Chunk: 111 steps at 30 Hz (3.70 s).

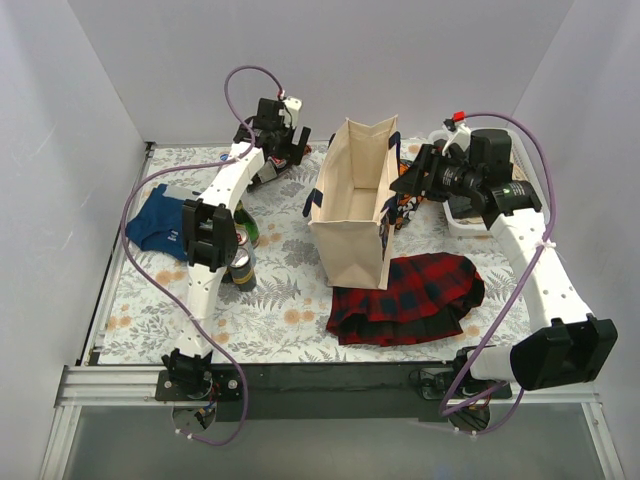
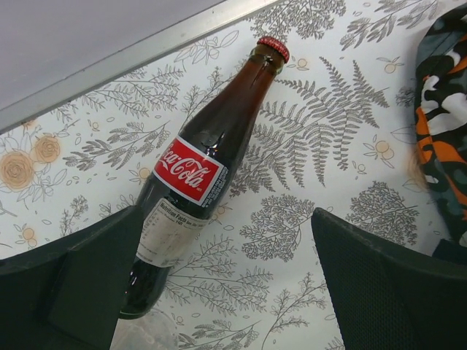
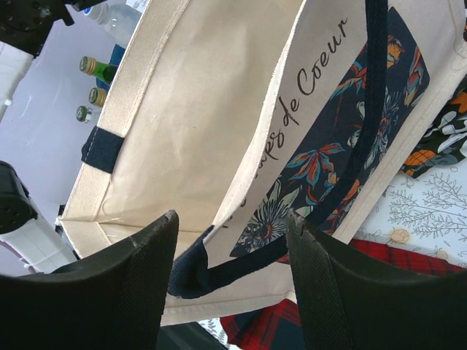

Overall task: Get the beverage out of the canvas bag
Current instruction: Pick up the drink from the center of the board.

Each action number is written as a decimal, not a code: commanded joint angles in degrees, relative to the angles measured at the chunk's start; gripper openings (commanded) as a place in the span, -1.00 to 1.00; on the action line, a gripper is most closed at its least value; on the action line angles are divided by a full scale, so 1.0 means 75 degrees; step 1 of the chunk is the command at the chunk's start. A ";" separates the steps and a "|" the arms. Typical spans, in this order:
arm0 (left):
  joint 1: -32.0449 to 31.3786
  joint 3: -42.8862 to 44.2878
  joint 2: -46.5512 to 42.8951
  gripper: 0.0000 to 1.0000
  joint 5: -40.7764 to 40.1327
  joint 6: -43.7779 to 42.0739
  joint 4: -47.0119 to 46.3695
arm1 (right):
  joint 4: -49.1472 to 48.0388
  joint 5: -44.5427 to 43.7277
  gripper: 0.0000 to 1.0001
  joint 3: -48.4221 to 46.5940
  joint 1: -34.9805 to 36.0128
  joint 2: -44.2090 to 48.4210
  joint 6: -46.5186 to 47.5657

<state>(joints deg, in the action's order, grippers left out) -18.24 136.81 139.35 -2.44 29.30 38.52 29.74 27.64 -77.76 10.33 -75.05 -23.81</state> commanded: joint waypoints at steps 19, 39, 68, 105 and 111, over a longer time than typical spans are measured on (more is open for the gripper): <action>-0.0041 0.0239 0.0756 0.96 -0.0800 -0.0309 -0.0683 | -0.0473 0.0510 0.33 0.0266 0.0041 -0.0107 -0.0048; 0.0100 0.0473 0.1213 0.96 -0.0659 -0.0262 -0.1000 | -0.0672 0.0803 0.32 0.0360 0.0041 -0.0318 -0.0165; 0.0088 0.0075 0.1377 0.65 -0.0038 -0.0192 -0.0836 | -0.0766 0.1002 0.31 0.0442 0.0041 -0.0435 -0.0188; -0.0017 -0.0183 0.1401 0.47 0.0419 -0.0250 -0.0917 | -0.0777 0.1108 0.31 0.0477 0.0041 -0.0588 -0.0188; -0.0017 -0.0101 0.1330 0.07 0.0056 -0.0192 -0.1046 | -0.0777 0.1108 0.30 0.0500 0.0041 -0.0564 -0.0188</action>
<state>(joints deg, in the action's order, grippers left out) -17.87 135.57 150.50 -1.21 27.31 31.07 25.47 34.74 -74.32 10.52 -79.57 -25.32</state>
